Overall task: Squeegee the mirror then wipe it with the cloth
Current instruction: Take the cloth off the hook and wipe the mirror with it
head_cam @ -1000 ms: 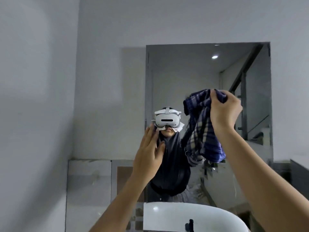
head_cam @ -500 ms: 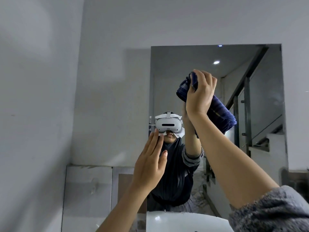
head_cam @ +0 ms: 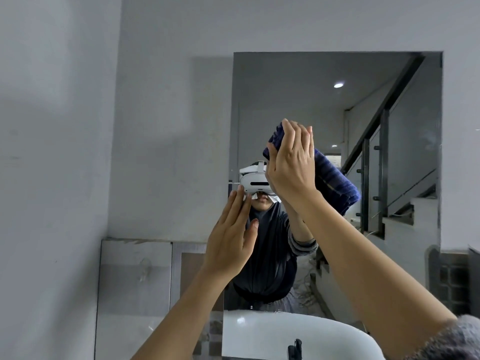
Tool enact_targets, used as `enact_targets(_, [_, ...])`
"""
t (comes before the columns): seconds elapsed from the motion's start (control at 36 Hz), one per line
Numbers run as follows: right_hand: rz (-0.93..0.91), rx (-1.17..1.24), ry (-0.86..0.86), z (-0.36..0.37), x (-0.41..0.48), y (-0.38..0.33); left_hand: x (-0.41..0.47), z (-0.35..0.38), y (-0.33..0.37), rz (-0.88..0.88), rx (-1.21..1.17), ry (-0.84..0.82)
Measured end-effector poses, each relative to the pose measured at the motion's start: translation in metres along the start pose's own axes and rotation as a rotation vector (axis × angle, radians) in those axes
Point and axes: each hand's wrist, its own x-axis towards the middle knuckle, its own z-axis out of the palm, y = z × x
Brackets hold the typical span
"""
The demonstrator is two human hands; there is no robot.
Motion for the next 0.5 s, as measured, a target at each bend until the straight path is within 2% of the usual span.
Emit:
enact_targets(0.14, [0.054, 0.209, -0.091, -0.013, 0.0, -0.001, 0.0, -0.002, -0.001, 0.0, -0.007, -0.016])
enact_targets(0.28, [0.003, 0.205, -0.102, -0.016, 0.002, 0.004, 0.0, -0.001, -0.001, -0.002, -0.029, -0.009])
enact_targets(0.42, [-0.128, -0.061, -0.076, -0.007, -0.01, 0.007, 0.0, -0.002, 0.0, 0.006, -0.053, 0.001])
enact_targets(0.5, [-0.139, -0.13, -0.158, -0.008, -0.02, 0.006, -0.001, -0.002, -0.002, 0.022, -0.07, 0.006])
